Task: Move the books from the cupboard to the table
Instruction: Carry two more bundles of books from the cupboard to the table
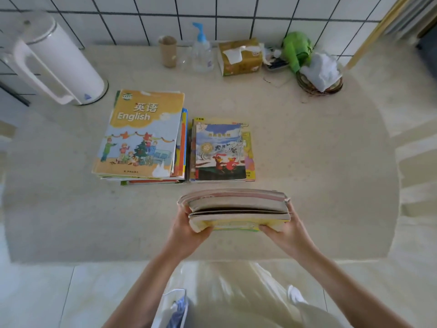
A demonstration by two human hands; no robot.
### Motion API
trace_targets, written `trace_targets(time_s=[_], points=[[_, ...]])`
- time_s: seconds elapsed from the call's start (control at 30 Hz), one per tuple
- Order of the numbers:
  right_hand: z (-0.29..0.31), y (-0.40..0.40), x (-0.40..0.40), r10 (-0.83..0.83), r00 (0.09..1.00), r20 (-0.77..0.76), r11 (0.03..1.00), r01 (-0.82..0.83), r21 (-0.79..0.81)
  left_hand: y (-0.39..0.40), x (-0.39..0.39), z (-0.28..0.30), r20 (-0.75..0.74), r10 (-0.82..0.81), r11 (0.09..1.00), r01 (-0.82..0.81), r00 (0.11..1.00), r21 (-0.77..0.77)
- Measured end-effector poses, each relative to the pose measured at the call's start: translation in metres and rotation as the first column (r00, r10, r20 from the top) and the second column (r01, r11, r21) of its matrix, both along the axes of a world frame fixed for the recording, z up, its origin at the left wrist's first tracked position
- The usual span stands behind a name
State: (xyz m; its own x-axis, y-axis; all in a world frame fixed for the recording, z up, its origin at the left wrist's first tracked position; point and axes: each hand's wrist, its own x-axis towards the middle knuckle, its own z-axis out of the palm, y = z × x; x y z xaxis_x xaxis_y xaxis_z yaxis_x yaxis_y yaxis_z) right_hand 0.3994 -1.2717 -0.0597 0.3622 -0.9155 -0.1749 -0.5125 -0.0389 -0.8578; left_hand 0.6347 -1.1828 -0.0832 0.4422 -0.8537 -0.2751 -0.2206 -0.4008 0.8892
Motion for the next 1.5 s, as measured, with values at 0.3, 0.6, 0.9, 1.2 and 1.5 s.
trace_targets(time_s=[0.3, 0.6, 0.9, 1.2, 1.5], points=[[-0.009, -0.008, -0.006, 0.109, 0.994, 0.012, 0.992, -0.11, 0.059, 0.002, -0.003, -0.009, -0.071, -0.094, 0.991, 0.1, 0.993, 0.092], [-0.032, -0.021, -0.006, 0.029, 0.983, -0.18, 0.998, -0.017, 0.068, -0.009, 0.001, -0.015, 0.067, -0.169, 0.973, 0.156, 0.983, 0.171], [-0.041, -0.026, -0.005, 0.021, 0.987, -0.16, 0.994, -0.003, 0.111, -0.012, 0.009, -0.02, 0.044, -0.131, 0.987, 0.126, 0.99, 0.096], [-0.003, -0.095, 0.016, -0.073, 0.997, -0.034, 0.974, 0.078, 0.212, -0.08, 0.032, 0.003, 0.021, -0.152, 0.986, 0.15, 0.988, 0.074], [0.023, -0.178, 0.052, -0.065, 0.996, 0.057, 0.943, 0.043, 0.329, -0.155, 0.037, 0.019, -0.034, 0.008, 1.0, -0.007, 0.999, 0.017]])
